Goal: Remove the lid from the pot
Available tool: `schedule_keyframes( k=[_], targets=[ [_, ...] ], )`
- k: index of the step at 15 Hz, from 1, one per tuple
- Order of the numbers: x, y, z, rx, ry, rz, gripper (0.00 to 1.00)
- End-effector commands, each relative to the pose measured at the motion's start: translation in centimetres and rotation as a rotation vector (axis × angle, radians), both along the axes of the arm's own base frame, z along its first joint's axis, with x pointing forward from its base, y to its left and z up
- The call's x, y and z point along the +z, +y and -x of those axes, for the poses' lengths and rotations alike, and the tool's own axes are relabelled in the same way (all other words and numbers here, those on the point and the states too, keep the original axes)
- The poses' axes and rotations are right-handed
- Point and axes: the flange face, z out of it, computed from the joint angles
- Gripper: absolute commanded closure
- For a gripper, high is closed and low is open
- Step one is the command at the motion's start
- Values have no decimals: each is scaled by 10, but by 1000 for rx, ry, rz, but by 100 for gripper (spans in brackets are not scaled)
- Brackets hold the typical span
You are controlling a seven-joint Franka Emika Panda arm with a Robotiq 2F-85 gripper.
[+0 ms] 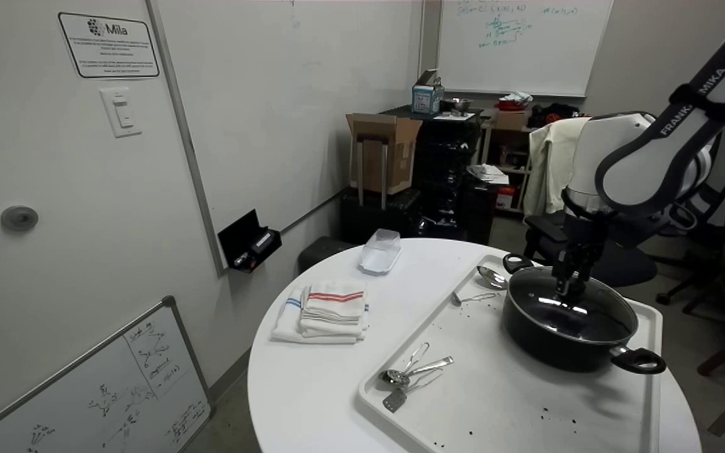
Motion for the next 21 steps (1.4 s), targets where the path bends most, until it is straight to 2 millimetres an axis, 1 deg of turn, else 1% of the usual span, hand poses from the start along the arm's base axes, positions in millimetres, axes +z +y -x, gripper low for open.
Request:
schedule_keyframes(
  k=[1, 4, 5, 6, 13, 19, 21],
  targets=[
    [0, -1, -5, 6, -23, 12, 40],
    [2, -2, -5, 4, -29, 12, 62],
    [2, -3, -5, 2, -32, 13, 72],
    [3, -3, -5, 2, -33, 13, 75],
    [7, -8, -3, -2, -34, 18, 75],
    [28, 4, 2, 48, -41, 16, 75],
    [42, 12, 5, 70, -55, 12, 75]
  ],
)
